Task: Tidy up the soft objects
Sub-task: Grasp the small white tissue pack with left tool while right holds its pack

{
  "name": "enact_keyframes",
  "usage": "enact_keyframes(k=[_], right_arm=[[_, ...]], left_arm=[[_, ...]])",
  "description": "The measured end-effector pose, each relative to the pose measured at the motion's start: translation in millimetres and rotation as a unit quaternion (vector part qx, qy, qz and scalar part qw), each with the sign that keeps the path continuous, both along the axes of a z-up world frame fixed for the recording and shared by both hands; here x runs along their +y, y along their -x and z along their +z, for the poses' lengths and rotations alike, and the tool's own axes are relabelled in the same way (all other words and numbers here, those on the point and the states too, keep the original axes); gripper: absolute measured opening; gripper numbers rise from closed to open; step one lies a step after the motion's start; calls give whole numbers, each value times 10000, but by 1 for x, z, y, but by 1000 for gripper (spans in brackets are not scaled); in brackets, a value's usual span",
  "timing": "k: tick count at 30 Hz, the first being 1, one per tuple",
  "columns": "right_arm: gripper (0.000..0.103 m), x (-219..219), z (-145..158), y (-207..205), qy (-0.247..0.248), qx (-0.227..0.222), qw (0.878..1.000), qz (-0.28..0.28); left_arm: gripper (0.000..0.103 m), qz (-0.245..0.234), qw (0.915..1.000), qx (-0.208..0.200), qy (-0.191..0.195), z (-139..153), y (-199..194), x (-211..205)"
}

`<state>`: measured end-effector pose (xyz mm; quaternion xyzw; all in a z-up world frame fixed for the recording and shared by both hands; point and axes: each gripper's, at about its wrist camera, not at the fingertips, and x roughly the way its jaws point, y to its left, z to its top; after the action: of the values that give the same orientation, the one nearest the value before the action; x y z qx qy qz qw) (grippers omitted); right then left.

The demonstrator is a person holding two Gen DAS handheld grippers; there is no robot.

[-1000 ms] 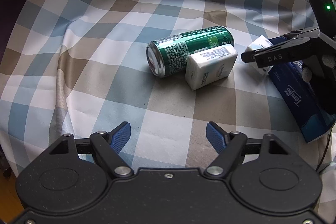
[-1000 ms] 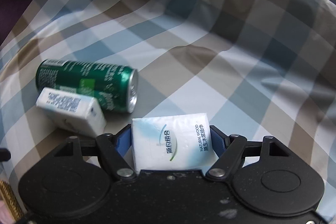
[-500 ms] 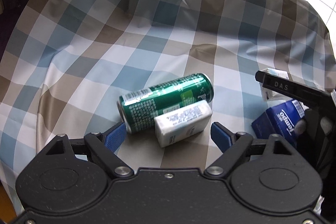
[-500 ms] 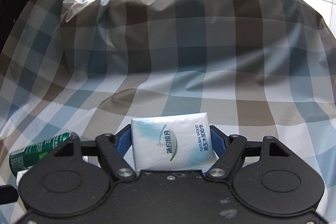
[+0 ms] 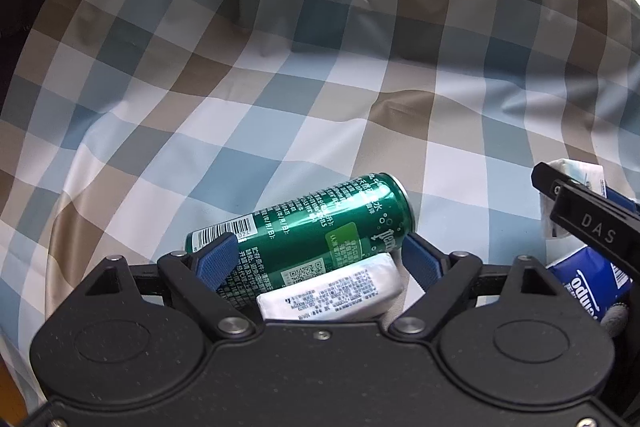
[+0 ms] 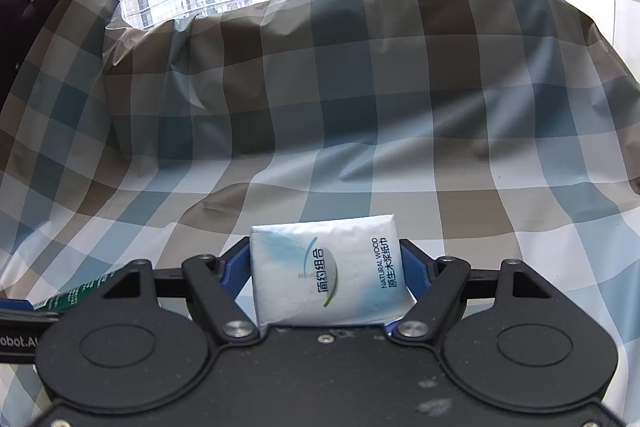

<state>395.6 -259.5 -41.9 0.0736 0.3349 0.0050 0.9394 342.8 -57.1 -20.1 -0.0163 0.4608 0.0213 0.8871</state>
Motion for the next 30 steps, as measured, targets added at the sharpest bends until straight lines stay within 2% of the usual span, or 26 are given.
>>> enact_keyframes(k=[3,4,7,9,10,13,16,19,22,25,30], right_arm=[[75,0,-1,-1,1,35,10000,4],[75,0,-1,-2,6,45,10000,3],[75,1,-1,-2,42,64,10000,-1],[75,2,-1,-2,54,67,10000,7],[75,2,-1,-3,55,68,10000,9],[75,1,-1,-3,40,79,10000,1],[75,2,-2,-4,51,94,9999,0],[75,2,-2,-4,76,111,9999,-3],[75,3,-3,-5,89,127,9999,0],[75,3,-3,-5,87,155,9998,12],[75,3,-4,-6,81,170,9998,18]], left_arm=[[79,-156,9999,45,12,-1,9,-3],[75,-192,9998,101,14,-3,12,-3],[71,-245,9991,321,143,-12,20,-3],[62,-197,9985,464,227,-18,25,1],[61,-181,9983,483,278,-18,28,3],[61,-181,9983,393,403,-9,36,7],[63,-195,9989,47,419,11,39,9],[66,14,9990,-408,166,29,33,12],[66,353,9966,-631,-396,29,19,15],[66,408,9946,-535,-796,14,8,15],[66,-57,9934,-317,-1097,-7,22,0]])
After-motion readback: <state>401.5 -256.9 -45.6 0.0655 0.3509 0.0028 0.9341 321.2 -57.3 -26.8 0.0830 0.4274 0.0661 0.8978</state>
